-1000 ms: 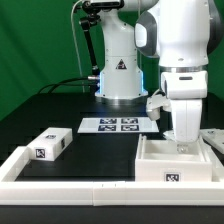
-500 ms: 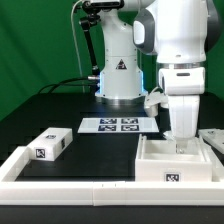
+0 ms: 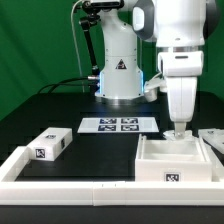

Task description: Assemble cabinet

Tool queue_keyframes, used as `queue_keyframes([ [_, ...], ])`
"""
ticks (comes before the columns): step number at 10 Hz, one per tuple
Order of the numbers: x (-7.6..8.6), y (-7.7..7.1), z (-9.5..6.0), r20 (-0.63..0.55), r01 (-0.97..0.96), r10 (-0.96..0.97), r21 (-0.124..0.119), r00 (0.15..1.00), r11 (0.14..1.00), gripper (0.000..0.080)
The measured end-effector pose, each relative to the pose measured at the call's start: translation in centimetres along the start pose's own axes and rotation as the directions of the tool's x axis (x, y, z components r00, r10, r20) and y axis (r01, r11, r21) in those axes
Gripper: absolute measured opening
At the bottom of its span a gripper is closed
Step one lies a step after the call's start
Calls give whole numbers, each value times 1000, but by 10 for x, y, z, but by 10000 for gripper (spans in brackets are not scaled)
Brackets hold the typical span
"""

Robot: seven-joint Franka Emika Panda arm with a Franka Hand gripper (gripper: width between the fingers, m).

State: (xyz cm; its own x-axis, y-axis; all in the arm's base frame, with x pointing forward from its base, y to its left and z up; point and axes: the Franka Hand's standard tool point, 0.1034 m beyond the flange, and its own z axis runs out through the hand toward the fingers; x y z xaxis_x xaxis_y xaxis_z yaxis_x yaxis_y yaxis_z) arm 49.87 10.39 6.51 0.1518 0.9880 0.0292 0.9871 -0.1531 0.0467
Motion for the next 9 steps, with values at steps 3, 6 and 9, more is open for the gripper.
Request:
queue_keyframes([
  [3, 30, -34, -2, -14, 9, -9, 9, 1000, 1000, 797],
  [6, 29, -36, 0, -16, -8, 9, 10, 1000, 1000, 797],
  [9, 33, -37, 2, -31, 152, -153, -23, 988, 988, 797],
])
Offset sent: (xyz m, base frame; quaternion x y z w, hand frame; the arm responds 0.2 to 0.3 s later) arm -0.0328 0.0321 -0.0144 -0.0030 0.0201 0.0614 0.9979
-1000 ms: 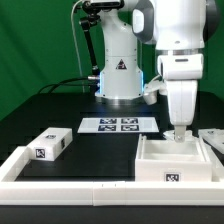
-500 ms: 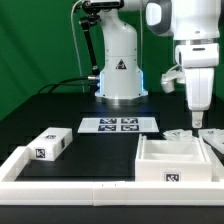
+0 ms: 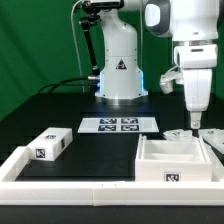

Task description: Assemble cabinet

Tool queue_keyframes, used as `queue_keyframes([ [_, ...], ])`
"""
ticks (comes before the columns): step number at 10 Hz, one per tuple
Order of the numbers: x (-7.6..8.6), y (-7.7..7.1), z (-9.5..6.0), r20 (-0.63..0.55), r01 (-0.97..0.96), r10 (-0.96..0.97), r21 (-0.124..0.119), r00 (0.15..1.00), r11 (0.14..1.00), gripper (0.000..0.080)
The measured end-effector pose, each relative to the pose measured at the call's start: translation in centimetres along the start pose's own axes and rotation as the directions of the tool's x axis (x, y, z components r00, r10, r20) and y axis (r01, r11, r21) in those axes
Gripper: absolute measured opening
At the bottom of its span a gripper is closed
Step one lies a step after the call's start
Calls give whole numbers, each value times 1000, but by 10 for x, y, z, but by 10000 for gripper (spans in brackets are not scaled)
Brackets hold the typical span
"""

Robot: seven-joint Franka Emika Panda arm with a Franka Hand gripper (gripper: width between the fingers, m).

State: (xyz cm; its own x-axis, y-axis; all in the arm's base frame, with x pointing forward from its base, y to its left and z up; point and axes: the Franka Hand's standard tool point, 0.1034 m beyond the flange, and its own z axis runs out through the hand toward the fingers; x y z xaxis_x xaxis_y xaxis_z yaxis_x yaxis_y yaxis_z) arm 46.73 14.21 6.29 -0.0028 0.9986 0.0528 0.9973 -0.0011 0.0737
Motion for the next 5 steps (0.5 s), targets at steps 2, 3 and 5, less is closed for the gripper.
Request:
queue_keyframes([
  [2, 17, -10, 5, -4, 64, -64, 7, 998, 998, 797],
  [3, 33, -17, 11, 3, 63, -64, 22, 998, 998, 797],
  [5, 42, -20, 16, 13, 67, -68, 42, 998, 997, 797],
])
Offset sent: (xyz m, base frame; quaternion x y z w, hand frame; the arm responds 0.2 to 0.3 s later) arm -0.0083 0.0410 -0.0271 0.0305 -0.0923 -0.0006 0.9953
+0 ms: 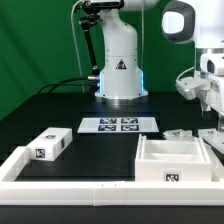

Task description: Assemble cabinet

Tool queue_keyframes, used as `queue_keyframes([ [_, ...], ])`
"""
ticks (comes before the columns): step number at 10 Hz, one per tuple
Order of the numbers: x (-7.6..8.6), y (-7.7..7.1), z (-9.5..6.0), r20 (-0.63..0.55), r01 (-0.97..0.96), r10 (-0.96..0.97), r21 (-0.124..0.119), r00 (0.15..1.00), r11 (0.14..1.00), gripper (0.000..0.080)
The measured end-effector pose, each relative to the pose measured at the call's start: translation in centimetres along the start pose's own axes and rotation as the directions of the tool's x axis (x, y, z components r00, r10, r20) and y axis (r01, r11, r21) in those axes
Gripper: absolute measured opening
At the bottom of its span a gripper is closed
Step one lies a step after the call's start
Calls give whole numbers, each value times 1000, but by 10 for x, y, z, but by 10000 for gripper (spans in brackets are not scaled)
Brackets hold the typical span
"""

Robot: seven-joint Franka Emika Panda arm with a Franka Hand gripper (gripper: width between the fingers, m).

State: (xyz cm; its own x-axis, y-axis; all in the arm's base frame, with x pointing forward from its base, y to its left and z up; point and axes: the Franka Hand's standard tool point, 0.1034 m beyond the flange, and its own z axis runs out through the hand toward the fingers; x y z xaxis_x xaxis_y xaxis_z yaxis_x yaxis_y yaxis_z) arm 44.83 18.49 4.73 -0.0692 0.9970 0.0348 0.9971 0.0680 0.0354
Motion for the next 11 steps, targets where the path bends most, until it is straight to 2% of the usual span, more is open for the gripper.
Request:
queue_keyframes([
  [3, 0, -1, 2, -2, -3, 3, 3, 1000, 1000, 797],
  [4, 7, -5, 7, -14, 12, -12, 3, 1000, 1000, 797],
  [8, 14, -17, 23, -19, 10, -10, 41, 1000, 999, 797],
  [10, 17, -21, 27, -20, -4, 5, 49, 1000, 999, 797],
  [11, 19, -22, 29, -20, -5, 6, 53, 1000, 999, 699],
])
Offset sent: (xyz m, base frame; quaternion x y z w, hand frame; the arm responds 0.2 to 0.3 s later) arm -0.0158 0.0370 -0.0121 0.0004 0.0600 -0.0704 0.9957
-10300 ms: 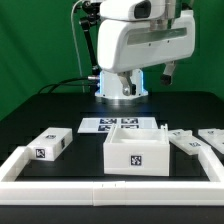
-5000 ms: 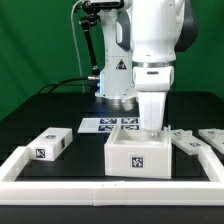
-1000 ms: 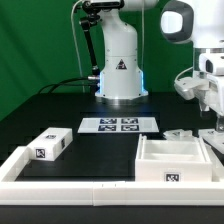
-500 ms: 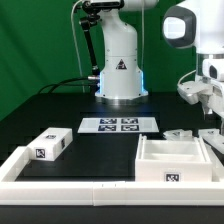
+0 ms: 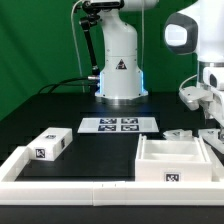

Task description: Assemble cabinet

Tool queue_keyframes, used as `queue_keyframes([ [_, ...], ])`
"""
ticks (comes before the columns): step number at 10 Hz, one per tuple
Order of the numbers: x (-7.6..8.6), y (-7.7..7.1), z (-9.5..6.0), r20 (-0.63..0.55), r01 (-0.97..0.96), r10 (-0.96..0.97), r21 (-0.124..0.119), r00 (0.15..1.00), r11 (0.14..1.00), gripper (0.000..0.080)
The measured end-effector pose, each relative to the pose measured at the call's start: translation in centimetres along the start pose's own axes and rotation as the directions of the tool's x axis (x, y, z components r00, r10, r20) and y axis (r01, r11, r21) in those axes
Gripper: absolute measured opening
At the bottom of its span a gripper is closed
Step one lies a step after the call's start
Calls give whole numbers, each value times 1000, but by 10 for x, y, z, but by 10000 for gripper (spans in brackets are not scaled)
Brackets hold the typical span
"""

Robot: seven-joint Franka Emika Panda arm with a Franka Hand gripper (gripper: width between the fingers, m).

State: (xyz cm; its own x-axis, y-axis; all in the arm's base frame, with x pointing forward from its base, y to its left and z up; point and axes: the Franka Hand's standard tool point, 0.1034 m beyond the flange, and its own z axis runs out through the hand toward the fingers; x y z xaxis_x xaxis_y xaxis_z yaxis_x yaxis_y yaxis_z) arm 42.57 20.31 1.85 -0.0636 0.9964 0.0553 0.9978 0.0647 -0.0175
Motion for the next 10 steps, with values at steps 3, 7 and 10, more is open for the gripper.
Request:
queue_keyframes([
  [3, 0, -2, 3, 0, -1, 1, 7, 1000, 1000, 390],
  [7, 0, 1, 7, -1, -6, 6, 12, 1000, 1000, 68],
  [10, -2, 2, 5, 0, -17, 17, 10, 1000, 1000, 68],
])
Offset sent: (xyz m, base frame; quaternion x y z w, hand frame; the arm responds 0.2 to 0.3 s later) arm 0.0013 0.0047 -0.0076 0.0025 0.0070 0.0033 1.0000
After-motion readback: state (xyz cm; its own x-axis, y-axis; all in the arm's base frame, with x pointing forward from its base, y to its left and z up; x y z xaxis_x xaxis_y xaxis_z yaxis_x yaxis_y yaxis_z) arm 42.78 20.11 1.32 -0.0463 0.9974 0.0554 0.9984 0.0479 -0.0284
